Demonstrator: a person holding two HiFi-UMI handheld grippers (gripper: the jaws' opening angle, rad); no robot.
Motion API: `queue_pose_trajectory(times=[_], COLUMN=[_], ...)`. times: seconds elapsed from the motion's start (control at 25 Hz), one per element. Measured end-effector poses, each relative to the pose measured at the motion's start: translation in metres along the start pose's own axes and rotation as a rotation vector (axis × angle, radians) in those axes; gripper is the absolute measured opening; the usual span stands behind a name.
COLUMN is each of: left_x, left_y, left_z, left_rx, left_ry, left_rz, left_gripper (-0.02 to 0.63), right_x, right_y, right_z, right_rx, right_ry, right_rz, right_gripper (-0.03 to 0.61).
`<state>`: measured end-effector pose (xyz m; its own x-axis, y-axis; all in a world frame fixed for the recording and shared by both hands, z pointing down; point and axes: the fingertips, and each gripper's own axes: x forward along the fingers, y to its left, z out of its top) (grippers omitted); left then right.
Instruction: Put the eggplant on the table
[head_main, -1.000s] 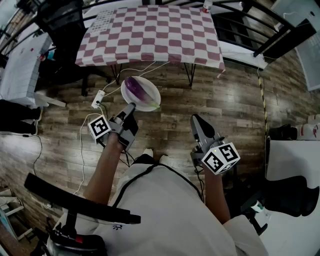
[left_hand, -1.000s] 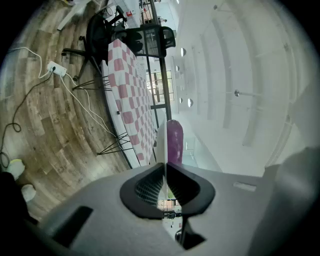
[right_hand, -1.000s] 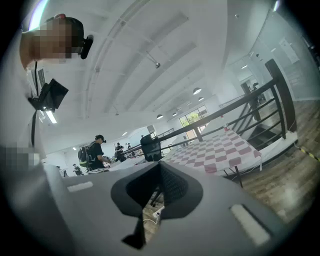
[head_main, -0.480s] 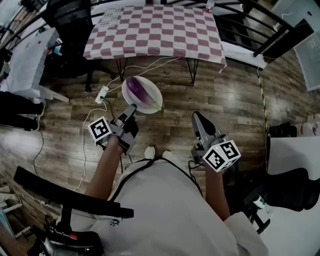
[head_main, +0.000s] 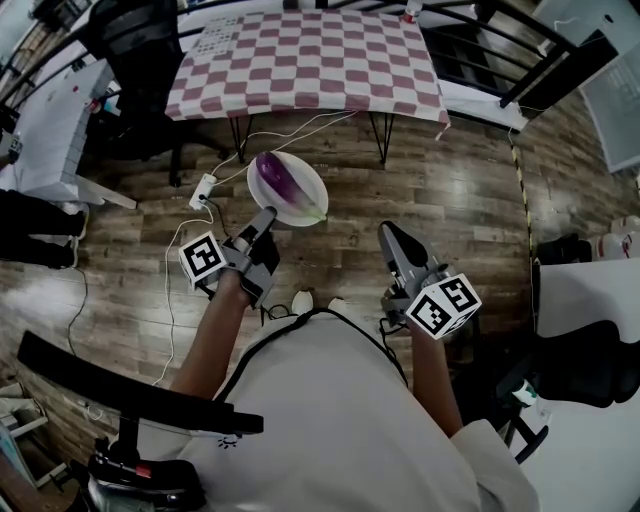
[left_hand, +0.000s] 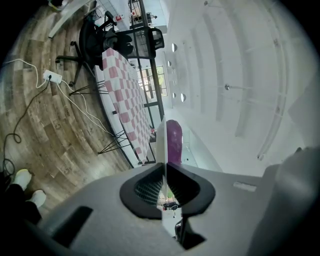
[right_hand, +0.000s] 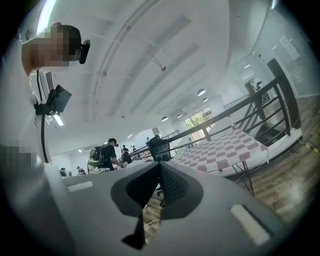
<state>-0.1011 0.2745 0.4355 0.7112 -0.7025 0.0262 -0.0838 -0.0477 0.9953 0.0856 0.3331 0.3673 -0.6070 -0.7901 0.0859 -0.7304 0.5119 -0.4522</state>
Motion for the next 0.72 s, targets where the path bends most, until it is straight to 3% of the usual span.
queue_pose_trajectory(times=[0.72], left_x=[-0.017], left_y=[0.008], left_z=[0.035], left_rx=[0.002], left_ry=[0.031], left_rz=[-0.017], left_gripper=[0.031], right_x=[0.022], right_y=[0.018], right_z=[-0.015], right_rx=[0.028], right_ry=[-0.021], right_rz=[-0.061], right_gripper=[0.008])
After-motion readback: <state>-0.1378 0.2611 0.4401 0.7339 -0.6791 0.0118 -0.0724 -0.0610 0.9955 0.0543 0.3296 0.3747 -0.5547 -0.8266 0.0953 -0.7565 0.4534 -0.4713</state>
